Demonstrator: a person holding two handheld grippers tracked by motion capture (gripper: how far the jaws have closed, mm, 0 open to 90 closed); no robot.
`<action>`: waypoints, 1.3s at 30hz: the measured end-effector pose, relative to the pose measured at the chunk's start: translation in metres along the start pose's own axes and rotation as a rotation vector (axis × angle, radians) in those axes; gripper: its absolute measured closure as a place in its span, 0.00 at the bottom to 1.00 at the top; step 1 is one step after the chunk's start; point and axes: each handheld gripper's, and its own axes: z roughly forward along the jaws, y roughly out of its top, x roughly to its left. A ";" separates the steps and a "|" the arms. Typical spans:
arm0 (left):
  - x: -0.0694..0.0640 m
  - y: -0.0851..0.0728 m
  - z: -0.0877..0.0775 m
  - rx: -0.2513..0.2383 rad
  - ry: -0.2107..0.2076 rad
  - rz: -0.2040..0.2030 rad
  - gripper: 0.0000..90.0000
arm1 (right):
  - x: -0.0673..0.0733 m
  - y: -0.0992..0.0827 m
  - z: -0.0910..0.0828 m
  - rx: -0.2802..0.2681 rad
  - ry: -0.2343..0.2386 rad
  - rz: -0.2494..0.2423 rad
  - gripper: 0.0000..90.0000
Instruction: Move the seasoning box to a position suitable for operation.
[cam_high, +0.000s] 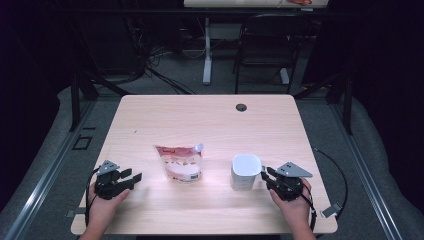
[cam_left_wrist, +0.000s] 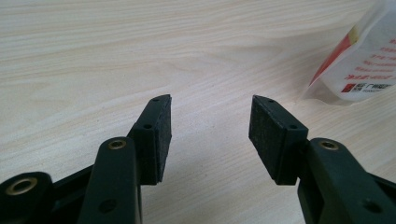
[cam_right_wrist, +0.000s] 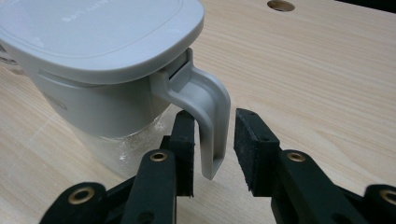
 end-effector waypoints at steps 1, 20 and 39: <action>0.000 0.000 0.000 0.001 -0.001 -0.001 0.55 | 0.000 0.000 0.000 0.000 0.003 -0.001 0.76; 0.000 -0.002 -0.003 -0.006 -0.004 -0.018 0.56 | 0.000 0.028 -0.030 -0.017 -0.019 0.056 0.72; 0.005 -0.005 -0.001 0.024 0.008 -0.019 0.57 | -0.011 0.089 -0.023 0.104 0.020 0.046 1.00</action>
